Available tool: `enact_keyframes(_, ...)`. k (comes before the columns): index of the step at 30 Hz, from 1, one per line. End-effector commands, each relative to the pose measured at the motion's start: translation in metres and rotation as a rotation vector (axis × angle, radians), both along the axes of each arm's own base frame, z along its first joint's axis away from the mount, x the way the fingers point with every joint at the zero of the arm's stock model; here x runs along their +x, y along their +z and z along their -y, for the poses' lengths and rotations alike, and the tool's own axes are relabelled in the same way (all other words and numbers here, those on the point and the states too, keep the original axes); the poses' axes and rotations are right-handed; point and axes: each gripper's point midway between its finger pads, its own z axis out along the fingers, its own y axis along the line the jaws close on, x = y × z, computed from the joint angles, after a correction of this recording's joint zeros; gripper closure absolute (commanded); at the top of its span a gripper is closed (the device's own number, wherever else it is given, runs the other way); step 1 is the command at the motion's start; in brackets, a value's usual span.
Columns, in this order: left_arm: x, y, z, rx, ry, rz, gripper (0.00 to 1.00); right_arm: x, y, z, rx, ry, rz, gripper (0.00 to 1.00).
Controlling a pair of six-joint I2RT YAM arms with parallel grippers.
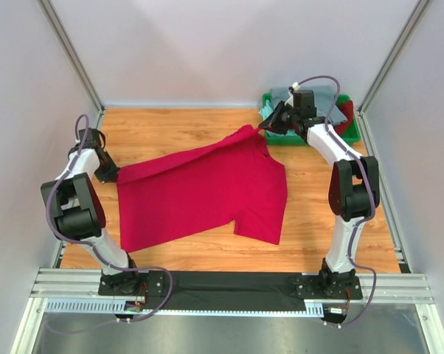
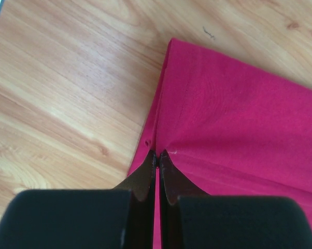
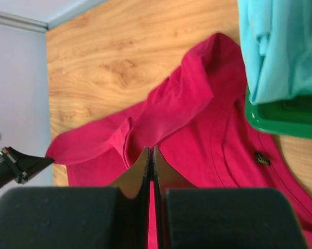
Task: Fold and stack the t-shirts
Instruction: Fold the tshirt
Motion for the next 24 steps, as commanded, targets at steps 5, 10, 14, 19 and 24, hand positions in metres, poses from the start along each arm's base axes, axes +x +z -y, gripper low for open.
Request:
enact_keyframes(5, 0.006, -0.007, 0.007, -0.075, -0.046, -0.023, 1.0, -0.015, -0.012, 0.006, -0.069, 0.042, -0.023, 1.0)
enact_keyframes(10, 0.004, -0.022, 0.01, -0.103, -0.049, -0.06, 1.0, -0.013, -0.03, 0.01, -0.114, 0.046, -0.051, 0.99)
enact_keyframes(14, 0.005, -0.027, 0.01, -0.107, -0.048, -0.065, 1.0, -0.012, -0.04, 0.012, -0.127, 0.046, -0.067, 0.99)
enact_keyframes(19, 0.005, -0.031, 0.007, -0.093, -0.045, -0.078, 1.0, -0.008, -0.051, 0.013, -0.146, 0.044, -0.08, 0.98)
enact_keyframes(24, 0.004, -0.034, 0.003, -0.071, -0.052, -0.096, 1.0, -0.009, -0.058, 0.021, -0.194, 0.031, -0.101, 0.99)
